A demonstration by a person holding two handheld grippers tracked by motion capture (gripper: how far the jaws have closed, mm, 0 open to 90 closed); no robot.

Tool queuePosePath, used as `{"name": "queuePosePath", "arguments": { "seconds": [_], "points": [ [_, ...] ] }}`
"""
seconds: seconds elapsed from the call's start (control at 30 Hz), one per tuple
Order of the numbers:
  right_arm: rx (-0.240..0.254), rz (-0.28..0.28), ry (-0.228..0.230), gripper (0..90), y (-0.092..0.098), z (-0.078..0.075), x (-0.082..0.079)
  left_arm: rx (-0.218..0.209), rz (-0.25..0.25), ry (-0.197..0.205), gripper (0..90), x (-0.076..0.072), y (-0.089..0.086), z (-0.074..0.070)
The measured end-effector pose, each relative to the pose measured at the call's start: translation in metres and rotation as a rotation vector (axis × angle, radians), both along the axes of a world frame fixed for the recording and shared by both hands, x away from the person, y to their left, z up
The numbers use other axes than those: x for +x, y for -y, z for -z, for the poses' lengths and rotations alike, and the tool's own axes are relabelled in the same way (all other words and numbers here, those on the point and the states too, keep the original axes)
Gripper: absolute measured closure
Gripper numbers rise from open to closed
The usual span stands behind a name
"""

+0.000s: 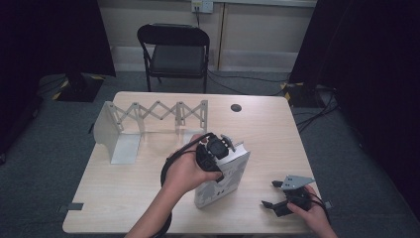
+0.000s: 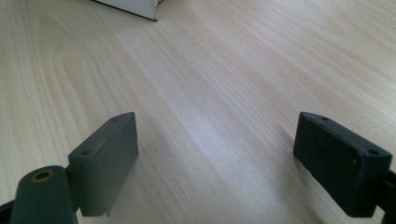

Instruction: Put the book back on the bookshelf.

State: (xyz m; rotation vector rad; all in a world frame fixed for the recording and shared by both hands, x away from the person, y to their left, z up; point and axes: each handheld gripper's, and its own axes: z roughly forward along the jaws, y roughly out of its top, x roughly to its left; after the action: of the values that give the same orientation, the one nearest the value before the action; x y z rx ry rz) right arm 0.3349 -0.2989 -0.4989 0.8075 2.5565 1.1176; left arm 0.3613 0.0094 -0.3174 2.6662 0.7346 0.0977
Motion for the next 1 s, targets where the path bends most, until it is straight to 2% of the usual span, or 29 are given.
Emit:
{"name": "queuePosePath", "arguments": {
  "seconds": [0.3,0.6,0.73,1.0],
  "points": [
    [0.001,0.0,-0.001,13.3,0.0,0.0001,0.0,-0.02,0.004,0.012,51.7,-0.004,-0.0065,0.0038],
    [0.001,0.0,-0.001,13.3,0.0,0.0001,0.0,-0.004,-0.005,-0.021,49.2,-0.0019,-0.0044,0.0037],
    [0.0,0.001,-0.002,13.3,0.0,0.0001,-0.0001,-0.007,-0.004,-0.049,44.0,0.0003,-0.0007,0.0073],
    [0.001,0.0,-0.002,13.3,0.0,0.0001,-0.0001,0.001,0.001,-0.038,46.2,-0.0008,-0.0002,0.0073]
  ]
}}
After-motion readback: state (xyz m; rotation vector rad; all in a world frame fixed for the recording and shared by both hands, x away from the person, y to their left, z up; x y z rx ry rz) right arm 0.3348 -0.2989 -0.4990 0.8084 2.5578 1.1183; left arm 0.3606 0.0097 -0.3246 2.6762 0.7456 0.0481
